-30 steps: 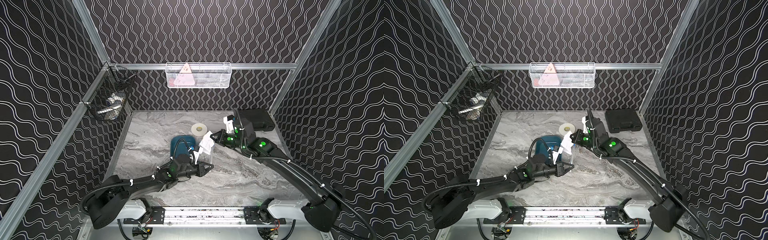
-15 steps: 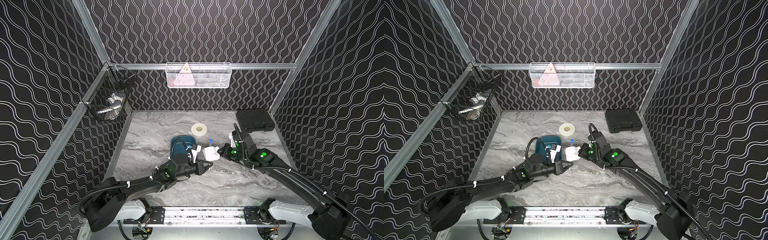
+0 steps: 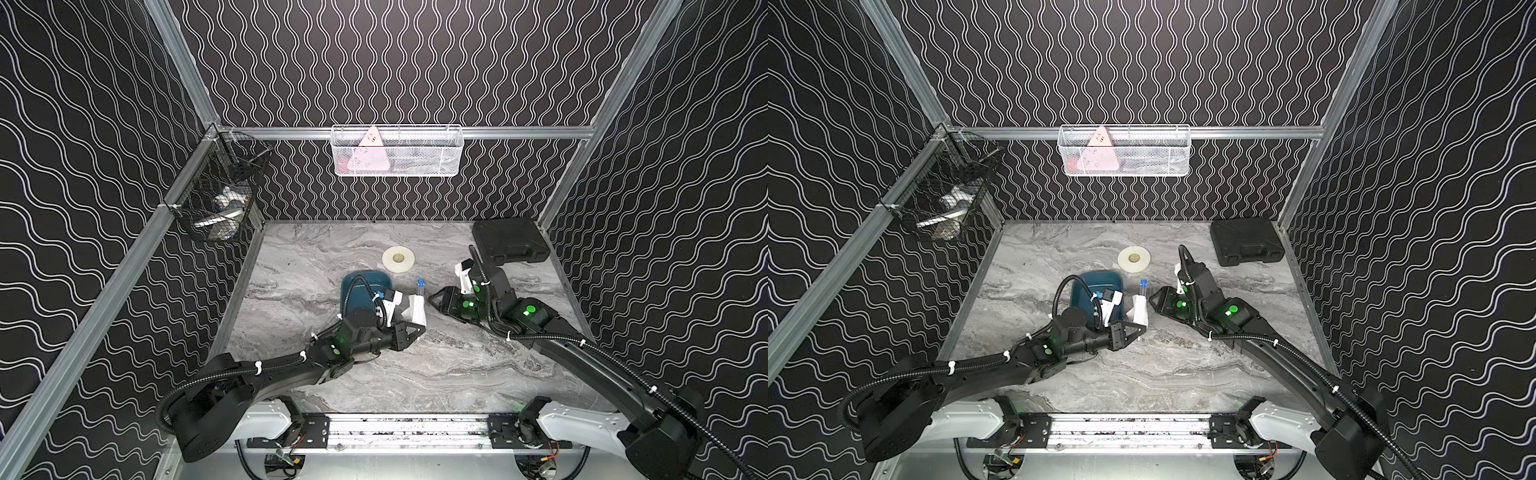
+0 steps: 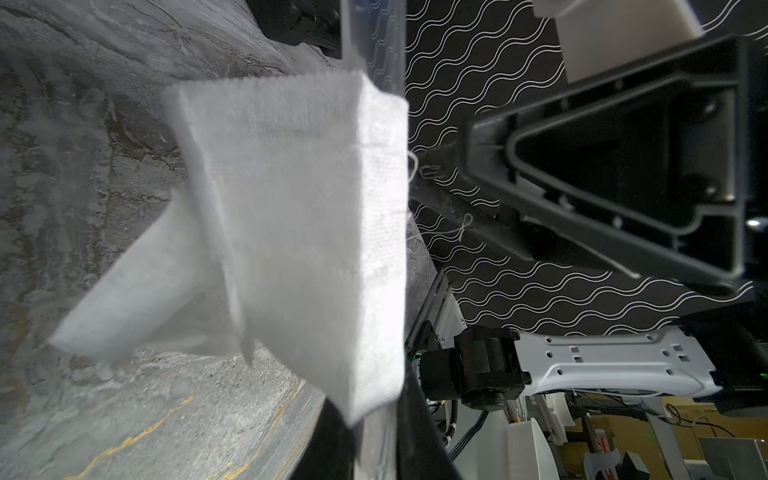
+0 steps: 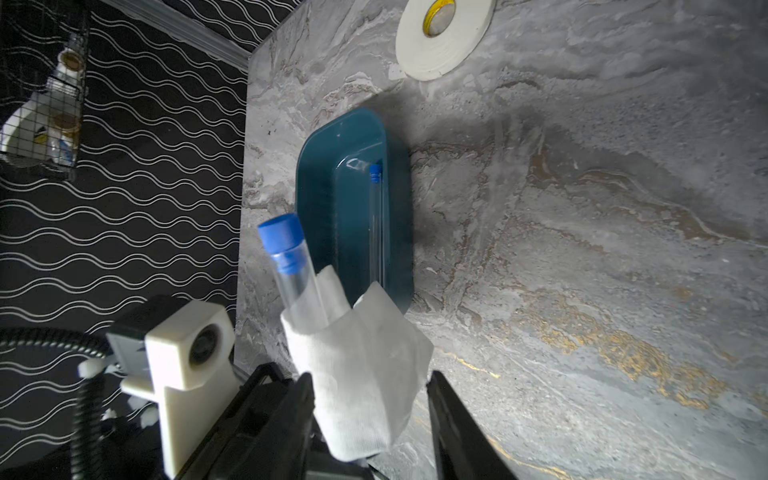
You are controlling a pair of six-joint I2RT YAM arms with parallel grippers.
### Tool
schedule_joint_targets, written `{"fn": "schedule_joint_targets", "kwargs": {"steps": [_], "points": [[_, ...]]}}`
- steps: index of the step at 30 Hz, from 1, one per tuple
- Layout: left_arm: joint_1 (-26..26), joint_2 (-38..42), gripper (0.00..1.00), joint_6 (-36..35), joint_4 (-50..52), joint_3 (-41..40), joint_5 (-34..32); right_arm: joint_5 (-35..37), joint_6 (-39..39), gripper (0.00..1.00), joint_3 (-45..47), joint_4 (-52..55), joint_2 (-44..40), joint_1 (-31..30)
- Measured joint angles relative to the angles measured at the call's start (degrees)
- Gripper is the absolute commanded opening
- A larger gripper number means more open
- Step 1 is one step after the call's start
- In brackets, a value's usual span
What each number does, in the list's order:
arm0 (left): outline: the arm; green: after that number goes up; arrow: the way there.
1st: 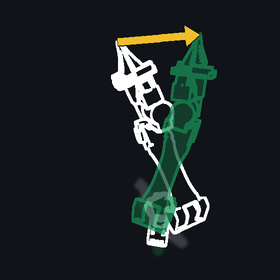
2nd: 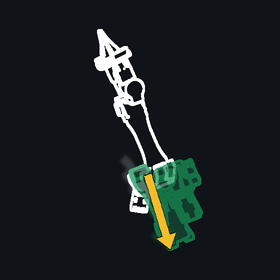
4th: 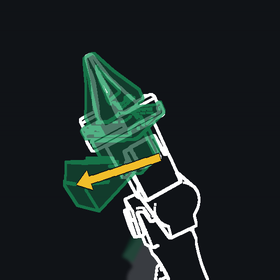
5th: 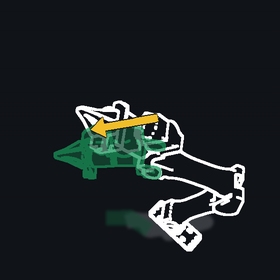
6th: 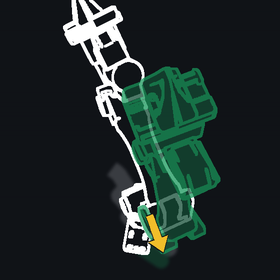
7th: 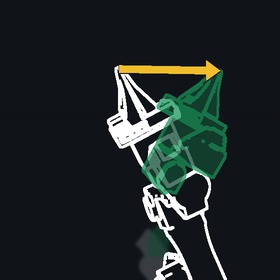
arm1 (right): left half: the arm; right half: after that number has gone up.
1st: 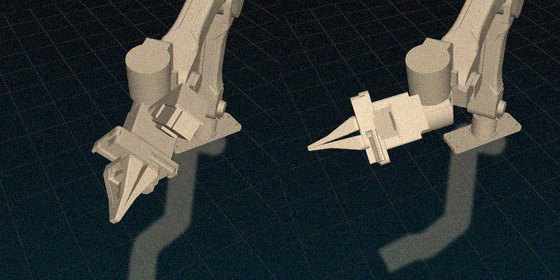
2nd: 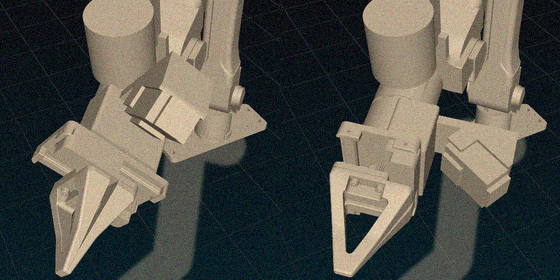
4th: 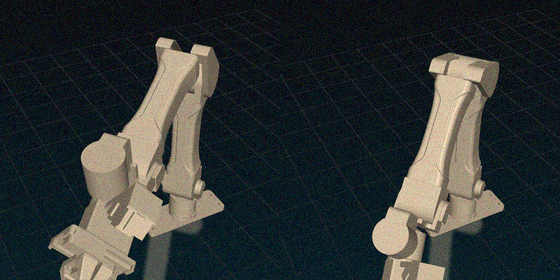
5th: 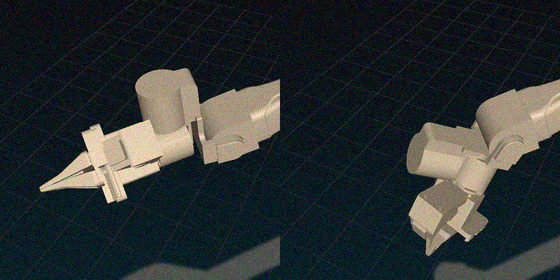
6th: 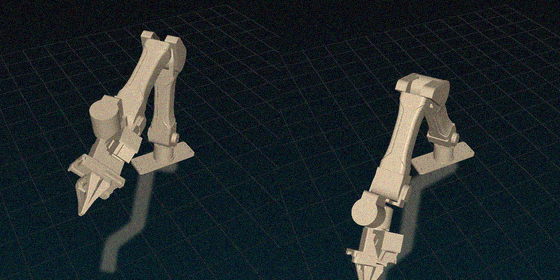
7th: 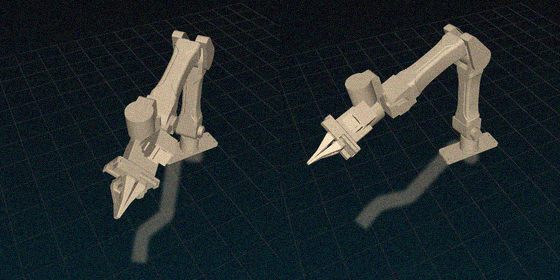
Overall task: Wipe the exteriors of test tubes
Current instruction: Place the cleaning item in the test tube, then wipe the dirt from the test tube.
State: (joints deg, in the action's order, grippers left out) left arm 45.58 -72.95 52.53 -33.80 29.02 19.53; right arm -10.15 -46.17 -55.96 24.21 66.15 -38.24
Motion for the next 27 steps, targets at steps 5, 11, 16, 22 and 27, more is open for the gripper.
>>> {"fn": "schedule_joint_targets", "kwargs": {"steps": [5, 11, 16, 22, 27], "points": [[0.0, -0.3, 0.13, 0.0, 0.0, 0.1, 0.3, -3.7, 1.0, 0.46, 0.0, -1.8, 2.3, 0.0], [0.0, -0.6, 0.13, 0.0, 0.0, 0.7, 1.3, -8.5, 1.2, 0.31, 1.0, -5.7, 6.6, -0.7], [0.0, -0.6, 0.13, 0.1, 0.4, 0.7, 1.5, -8.7, 1.2, 0.24, 2.1, -9.1, 7.4, -0.6], [0.0, -0.6, 0.13, 0.7, -0.3, 0.3, 1.7, -6.7, 3.6, 0.22, -3.5, -11.2, 11.0, 3.0], [0.0, -0.4, 0.14, 1.4, -1.0, -0.1, 1.7, -7.5, 5.3, 0.21, -6.0, -11.5, 13.5, 3.9]]}}
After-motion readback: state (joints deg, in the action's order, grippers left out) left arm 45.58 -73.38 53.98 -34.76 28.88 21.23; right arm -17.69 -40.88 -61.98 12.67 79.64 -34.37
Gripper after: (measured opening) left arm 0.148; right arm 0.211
